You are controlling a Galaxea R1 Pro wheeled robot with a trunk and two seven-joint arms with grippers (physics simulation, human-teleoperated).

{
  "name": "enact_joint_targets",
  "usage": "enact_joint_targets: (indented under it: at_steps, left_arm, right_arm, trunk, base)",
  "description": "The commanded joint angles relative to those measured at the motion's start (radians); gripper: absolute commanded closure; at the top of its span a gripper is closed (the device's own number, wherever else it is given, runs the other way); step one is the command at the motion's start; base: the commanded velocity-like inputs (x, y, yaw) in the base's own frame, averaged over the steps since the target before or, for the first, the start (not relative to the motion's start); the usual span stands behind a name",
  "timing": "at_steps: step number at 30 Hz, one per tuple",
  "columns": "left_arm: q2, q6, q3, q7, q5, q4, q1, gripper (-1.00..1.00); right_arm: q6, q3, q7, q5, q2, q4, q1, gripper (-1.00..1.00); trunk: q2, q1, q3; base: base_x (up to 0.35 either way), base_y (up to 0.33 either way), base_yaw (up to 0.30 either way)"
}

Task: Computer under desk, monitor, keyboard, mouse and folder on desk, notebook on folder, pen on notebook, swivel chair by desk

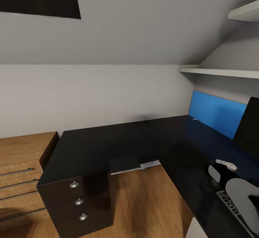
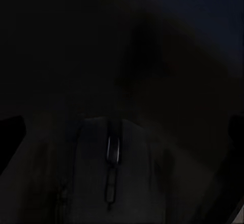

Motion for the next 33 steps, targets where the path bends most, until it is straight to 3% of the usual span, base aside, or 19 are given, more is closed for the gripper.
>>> enact_joint_targets:
  at_steps: [1,10,13,20,23,25,26,27,30,33]
  left_arm:
    - [0.001,-0.001,-0.006,0.007,0.007,-0.002,-0.001,-1.0]
    - [-0.001,-0.001,-0.015,0.005,0.006,0.001,-0.001,-1.0]
    - [-0.001,-0.001,-0.016,0.006,0.006,0.001,-0.001,-1.0]
    - [-0.001,-0.002,-0.014,0.007,0.005,0.002,-0.001,-1.0]
    - [-0.001,-0.002,-0.014,0.006,0.005,0.001,-0.001,-1.0]
    - [-0.001,-0.003,-0.014,0.006,0.004,0.001,-0.001,-1.0]
    - [0.0,-0.003,-0.013,0.006,0.004,0.001,-0.001,-1.0]
    - [0.0,-0.003,-0.013,0.006,0.003,0.001,-0.001,-1.0]
    - [0.0,-0.003,-0.013,0.007,0.002,0.001,-0.001,-1.0]
    - [0.0,-0.003,-0.012,0.007,0.003,0.001,-0.001,-1.0]
  right_arm:
    - [-0.014,-0.009,-0.003,0.0,0.002,-0.019,0.0,-1.0]
    - [-0.053,-0.013,-0.004,-0.001,0.049,-0.187,0.018,-1.0]
    - [-0.053,-0.013,-0.008,0.001,0.084,-0.241,0.044,-1.0]
    - [-0.002,-0.011,-0.016,0.002,0.127,-0.389,0.127,-1.0]
    - [0.054,-0.011,-0.044,0.008,0.167,-0.523,0.201,-1.0]
    - [0.103,-0.01,-0.086,0.023,0.207,-0.664,0.28,-1.0]
    - [0.138,-0.009,-0.114,0.033,0.239,-0.777,0.341,-1.0]
    - [0.209,0.005,-0.135,0.043,0.286,-0.955,0.431,-1.0]
    - [0.274,0.047,-0.143,0.046,0.313,-1.072,0.492,-1.0]
    - [0.304,0.092,-0.146,0.046,0.324,-1.117,0.519,-1.0]
  trunk:
    - [-0.001,0.0,-0.001]
    - [-0.001,0.0,-0.001]
    - [-0.001,0.0,-0.001]
    - [-0.001,0.0,-0.001]
    - [-0.001,0.0,-0.001]
    - [-0.001,0.0,-0.001]
    - [-0.001,0.0,-0.001]
    - [-0.001,0.0,-0.001]
    - [-0.001,0.0,-0.001]
    - [-0.001,0.0,-0.001]
  base:
    - [0.0,0.0,0.0]
    - [0.0,0.0,0.0]
    - [0.0,0.0,0.0]
    - [0.0,0.0,0.0]
    - [0.0,0.0,0.0]
    - [0.0,0.0,0.0]
    - [0.0,0.0,0.0]
    - [0.0,0.0,0.0]
    - [0.0,0.0,0.0]
    - [0.0,0.0,0.0]
